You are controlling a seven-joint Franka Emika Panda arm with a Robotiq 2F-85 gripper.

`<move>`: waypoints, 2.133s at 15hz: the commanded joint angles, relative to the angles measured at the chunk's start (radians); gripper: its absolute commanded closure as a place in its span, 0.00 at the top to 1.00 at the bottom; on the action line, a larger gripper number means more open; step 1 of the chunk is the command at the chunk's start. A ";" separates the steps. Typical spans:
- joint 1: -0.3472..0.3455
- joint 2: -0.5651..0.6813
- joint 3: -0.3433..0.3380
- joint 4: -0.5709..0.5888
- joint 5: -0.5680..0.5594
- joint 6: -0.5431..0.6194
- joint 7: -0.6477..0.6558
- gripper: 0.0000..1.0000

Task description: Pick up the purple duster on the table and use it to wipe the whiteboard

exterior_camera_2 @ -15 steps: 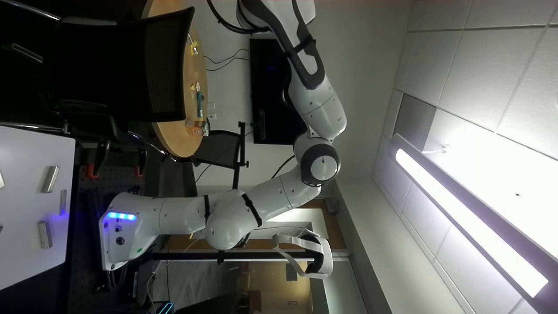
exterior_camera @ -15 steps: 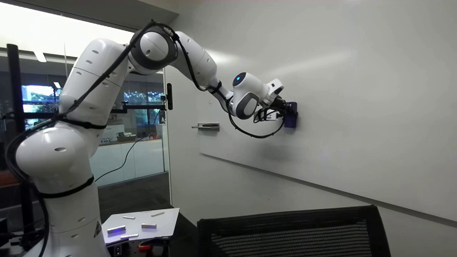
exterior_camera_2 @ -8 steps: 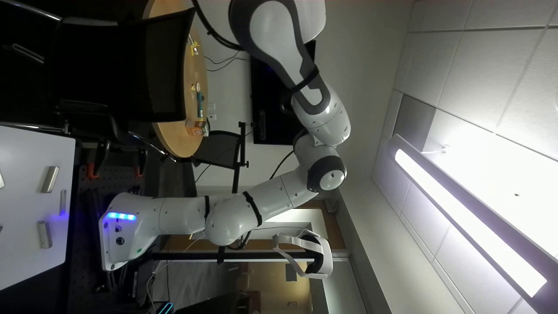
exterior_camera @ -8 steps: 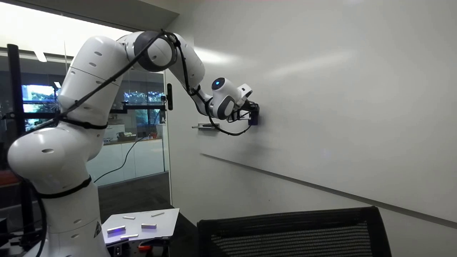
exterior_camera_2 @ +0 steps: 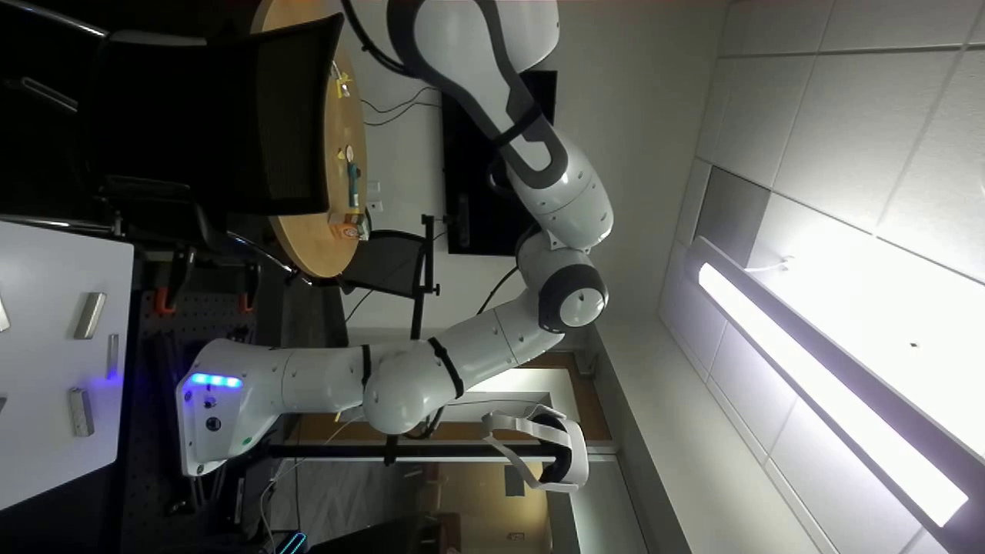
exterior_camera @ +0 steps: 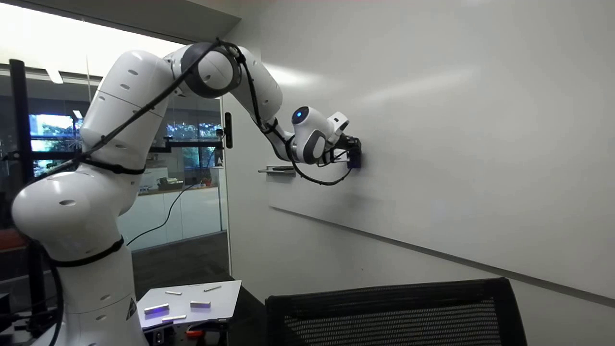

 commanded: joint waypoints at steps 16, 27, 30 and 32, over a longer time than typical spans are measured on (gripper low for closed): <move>0.287 0.084 -0.595 0.246 0.305 -0.143 0.023 0.30; 0.319 0.264 -0.904 0.485 0.342 -0.249 0.142 0.30; 0.237 0.163 -0.736 0.388 0.161 -0.214 0.090 0.30; 0.200 0.114 -0.672 0.327 0.063 -0.210 0.066 0.30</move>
